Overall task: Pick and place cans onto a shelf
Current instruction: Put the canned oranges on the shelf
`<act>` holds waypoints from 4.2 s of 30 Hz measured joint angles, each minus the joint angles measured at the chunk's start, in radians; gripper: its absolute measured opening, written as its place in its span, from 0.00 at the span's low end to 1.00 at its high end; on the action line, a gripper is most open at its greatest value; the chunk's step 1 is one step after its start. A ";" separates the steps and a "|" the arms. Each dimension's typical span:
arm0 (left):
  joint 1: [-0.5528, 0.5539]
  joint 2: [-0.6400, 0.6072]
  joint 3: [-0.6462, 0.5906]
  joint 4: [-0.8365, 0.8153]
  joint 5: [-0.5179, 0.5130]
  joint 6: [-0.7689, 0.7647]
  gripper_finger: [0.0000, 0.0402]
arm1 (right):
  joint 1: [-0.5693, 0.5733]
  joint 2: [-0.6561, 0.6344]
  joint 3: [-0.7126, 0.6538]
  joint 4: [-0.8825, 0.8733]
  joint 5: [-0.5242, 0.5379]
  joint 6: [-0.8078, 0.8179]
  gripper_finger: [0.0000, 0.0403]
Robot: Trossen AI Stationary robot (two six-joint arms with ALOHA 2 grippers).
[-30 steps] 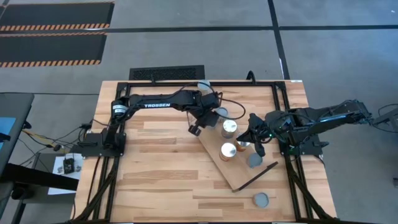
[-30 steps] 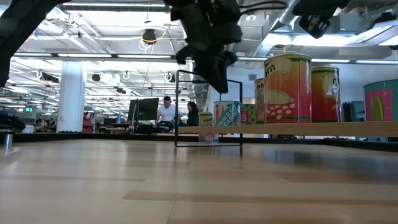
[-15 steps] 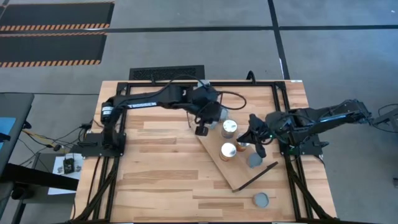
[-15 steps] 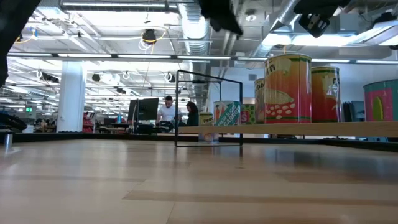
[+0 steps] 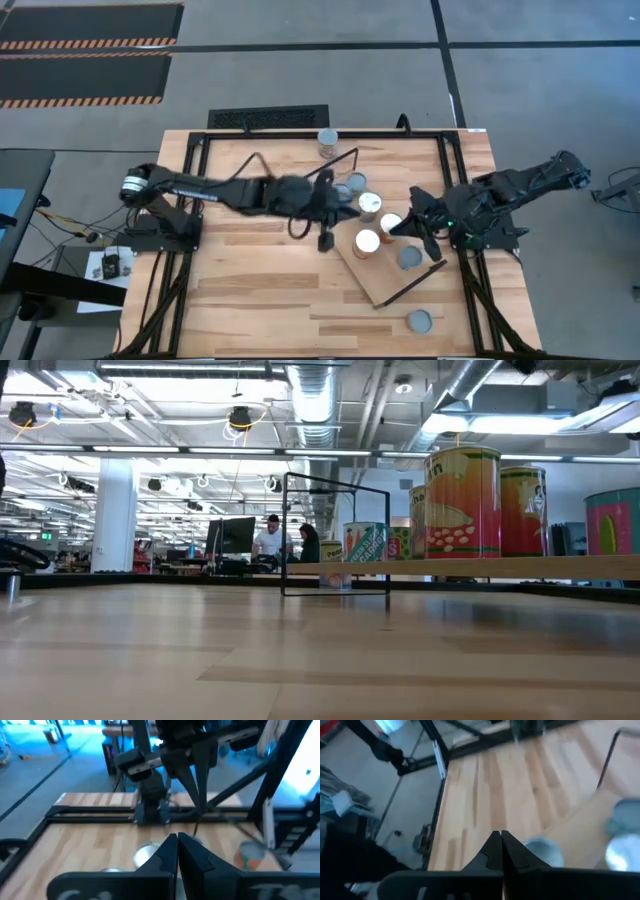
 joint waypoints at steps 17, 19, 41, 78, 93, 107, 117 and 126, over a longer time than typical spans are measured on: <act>-0.147 -0.373 -0.593 0.352 -0.238 -0.197 0.00 | 0.565 0.480 0.430 -0.412 0.083 0.929 0.01; -0.147 -0.412 -0.620 0.358 -0.238 -0.202 0.00 | 0.618 0.540 0.452 -0.411 0.084 1.068 0.01; -0.164 -0.776 -0.914 0.355 -0.196 -0.269 0.00 | 0.683 0.962 0.462 -0.469 -0.011 1.240 0.36; -0.167 -0.762 -0.936 0.345 -0.203 -0.252 0.00 | 0.624 0.931 0.516 -0.432 -0.101 1.075 0.01; -0.167 -0.762 -0.935 0.337 -0.211 -0.225 0.00 | 0.520 0.848 0.852 -0.436 -0.077 0.773 0.01; -0.167 -0.762 -0.935 0.338 -0.234 -0.225 0.00 | 0.217 0.848 1.048 -0.869 0.015 0.763 0.02; -0.167 -0.762 -0.935 0.338 -0.239 -0.207 0.00 | 0.095 0.978 1.041 -0.995 -0.153 0.794 0.01; -0.167 -0.762 -0.935 0.335 -0.238 -0.196 0.00 | 0.060 1.024 0.983 -1.016 -0.212 0.795 0.00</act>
